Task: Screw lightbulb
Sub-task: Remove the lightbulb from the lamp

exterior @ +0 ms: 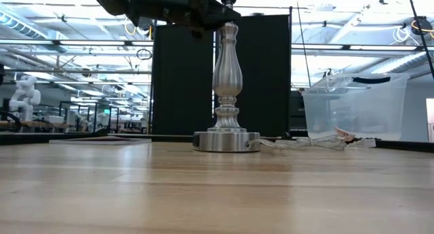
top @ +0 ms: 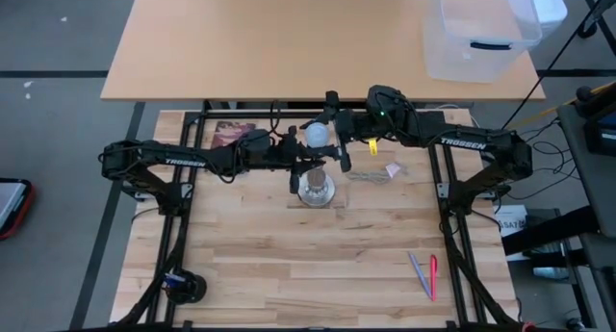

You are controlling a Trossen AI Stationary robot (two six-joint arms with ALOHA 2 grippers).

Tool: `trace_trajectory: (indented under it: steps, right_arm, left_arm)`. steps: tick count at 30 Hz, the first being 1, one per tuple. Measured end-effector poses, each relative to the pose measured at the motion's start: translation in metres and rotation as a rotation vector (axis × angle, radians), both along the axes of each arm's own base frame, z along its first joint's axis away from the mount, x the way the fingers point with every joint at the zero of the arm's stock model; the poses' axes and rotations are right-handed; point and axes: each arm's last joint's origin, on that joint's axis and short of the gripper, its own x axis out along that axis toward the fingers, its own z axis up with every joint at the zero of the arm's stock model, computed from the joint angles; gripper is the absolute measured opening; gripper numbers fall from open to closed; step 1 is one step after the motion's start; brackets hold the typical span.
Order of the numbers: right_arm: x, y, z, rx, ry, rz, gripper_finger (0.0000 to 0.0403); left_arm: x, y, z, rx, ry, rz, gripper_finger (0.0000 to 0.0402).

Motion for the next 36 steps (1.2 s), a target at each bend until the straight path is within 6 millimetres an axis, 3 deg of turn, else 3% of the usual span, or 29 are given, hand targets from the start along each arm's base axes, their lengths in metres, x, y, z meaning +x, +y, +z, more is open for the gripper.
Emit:
trace_trajectory:
  steps: [7,24,36]
  right_arm:
    - [0.000,0.001,0.000,-0.021,-0.004,0.040,0.0246]
    - [-0.005,0.000,-0.001,-0.063,-0.031,0.351,0.0248]
    - [0.016,-0.001,-0.011,0.004,-0.072,0.509,0.0249]
  left_arm:
    - [0.000,-0.002,0.000,0.007,-0.006,-0.091,0.0072]
    - [-0.001,-0.003,0.006,0.004,-0.071,-0.348,0.0072]
    - [-0.003,-0.005,0.006,0.006,-0.085,-0.469,0.0072]
